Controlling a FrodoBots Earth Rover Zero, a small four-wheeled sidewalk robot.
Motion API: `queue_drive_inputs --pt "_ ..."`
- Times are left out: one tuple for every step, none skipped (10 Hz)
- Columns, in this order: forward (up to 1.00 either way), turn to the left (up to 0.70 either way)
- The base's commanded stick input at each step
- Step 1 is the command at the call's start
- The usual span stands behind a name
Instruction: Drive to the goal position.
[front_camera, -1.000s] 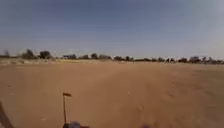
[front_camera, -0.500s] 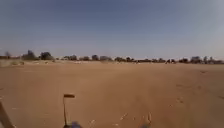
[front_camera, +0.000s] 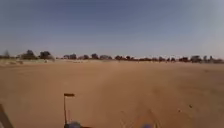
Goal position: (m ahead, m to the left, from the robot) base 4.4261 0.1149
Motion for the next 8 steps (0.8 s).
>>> queue_drive_inputs --pt "0.5 0.0" --pt "0.5 0.0" --pt "0.5 0.0" --pt "0.5 0.0" --pt "0.5 0.0" --pt "0.5 0.0" --pt "0.5 0.0" --pt "0.5 0.0"
